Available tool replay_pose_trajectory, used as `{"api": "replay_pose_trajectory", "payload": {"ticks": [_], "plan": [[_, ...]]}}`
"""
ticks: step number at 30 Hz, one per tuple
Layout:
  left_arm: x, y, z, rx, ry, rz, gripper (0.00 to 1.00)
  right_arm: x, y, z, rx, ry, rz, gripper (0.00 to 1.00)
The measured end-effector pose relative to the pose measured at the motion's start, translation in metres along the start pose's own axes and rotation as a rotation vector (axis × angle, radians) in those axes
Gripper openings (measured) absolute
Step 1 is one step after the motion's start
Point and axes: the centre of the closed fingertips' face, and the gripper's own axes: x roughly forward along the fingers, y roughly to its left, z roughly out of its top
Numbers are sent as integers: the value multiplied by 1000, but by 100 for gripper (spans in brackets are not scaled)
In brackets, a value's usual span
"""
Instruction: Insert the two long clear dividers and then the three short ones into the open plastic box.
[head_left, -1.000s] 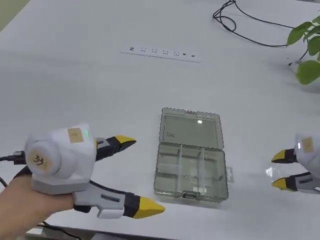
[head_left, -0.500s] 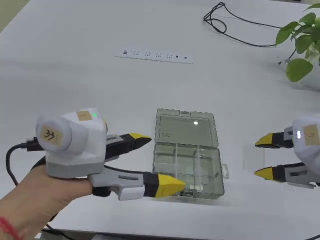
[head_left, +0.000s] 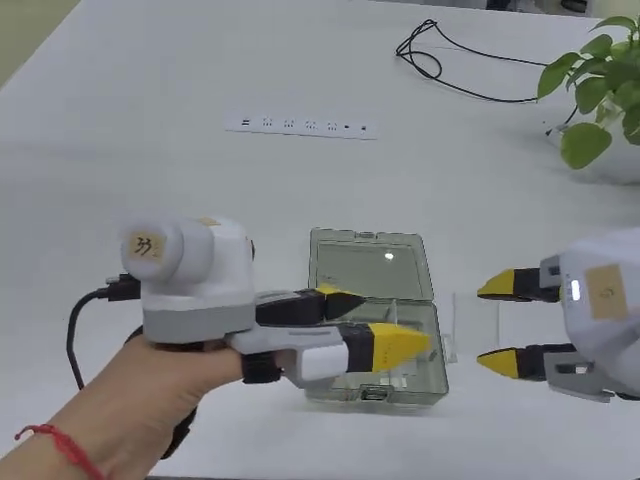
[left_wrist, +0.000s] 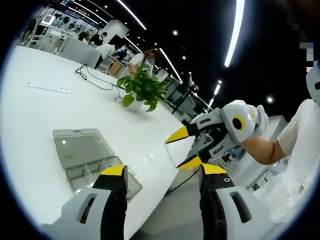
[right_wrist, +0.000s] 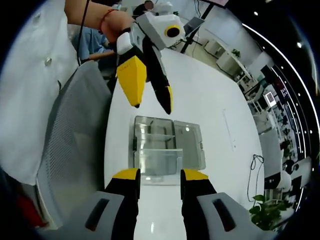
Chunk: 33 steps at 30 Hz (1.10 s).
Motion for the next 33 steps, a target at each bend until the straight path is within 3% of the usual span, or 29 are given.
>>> {"api": "replay_pose_trajectory", "payload": {"ticks": [1,11,20,33], "plan": [[3,-2,-2,-31,3,-7,54,-2,0,5,-2,-8,-4,32],[23,-17,-6,-141,7,-69,36,-10,10,31,-21,-40,-10,32],[30,-27,-17,-153,47,-96,19,-13,13,41,-23,-53,-15,32],[32,-33,-20,-156,55,-122,2,-12,14,40,-49,-33,-15,32]]}}
